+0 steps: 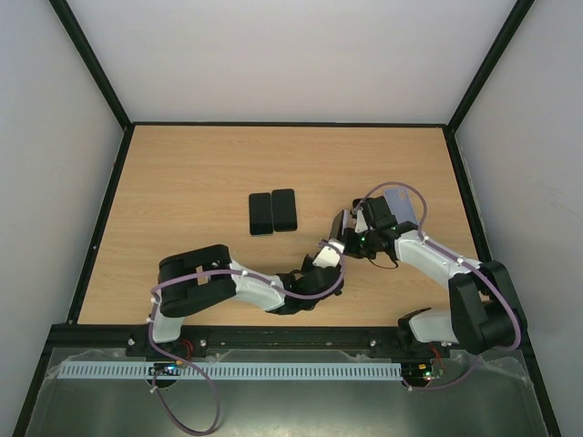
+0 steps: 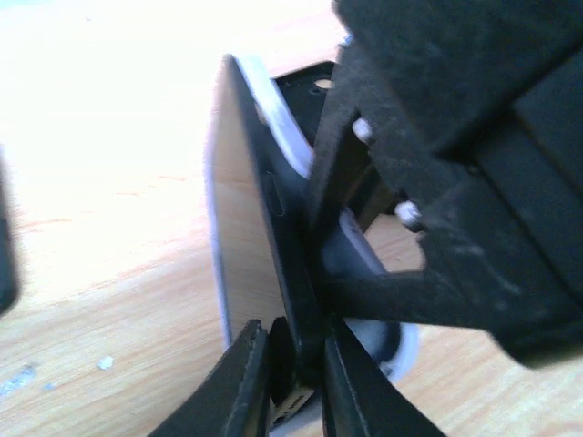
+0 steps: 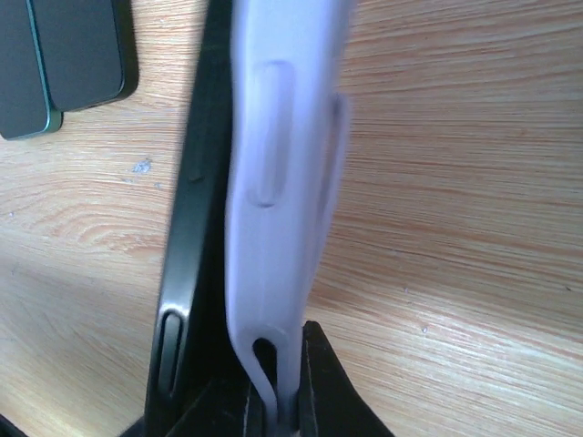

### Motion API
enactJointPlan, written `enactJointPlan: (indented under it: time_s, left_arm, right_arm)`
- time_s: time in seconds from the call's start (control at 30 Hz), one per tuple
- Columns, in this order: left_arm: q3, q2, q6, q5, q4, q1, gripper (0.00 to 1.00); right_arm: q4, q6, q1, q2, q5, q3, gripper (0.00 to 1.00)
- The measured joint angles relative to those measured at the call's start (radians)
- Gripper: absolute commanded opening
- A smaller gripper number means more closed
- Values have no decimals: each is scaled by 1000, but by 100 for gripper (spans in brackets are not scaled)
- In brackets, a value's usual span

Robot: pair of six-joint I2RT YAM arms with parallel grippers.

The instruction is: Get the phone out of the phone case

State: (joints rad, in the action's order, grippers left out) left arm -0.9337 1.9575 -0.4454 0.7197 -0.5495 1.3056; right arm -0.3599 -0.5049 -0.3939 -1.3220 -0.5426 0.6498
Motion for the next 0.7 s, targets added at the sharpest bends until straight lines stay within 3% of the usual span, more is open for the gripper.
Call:
enactJointPlan:
  time_s: [0.07,0.3,0.53,0.7]
  left_arm:
    - [-2,0,18,43,10,0,3]
    - [45,-44,21,62,-8,0,3]
    - [156,-167,-65,-13,-52,-24,3]
    - [259,-272,-138,20,-60,-90,3]
  right_arm:
    - [5,-2,1,3,0,1,2]
    - [-9,-14,-13,32,12,10,2]
    - [-36,-2,-49,72,31,32,2]
    - [-89,34,-17,70,142,32,2]
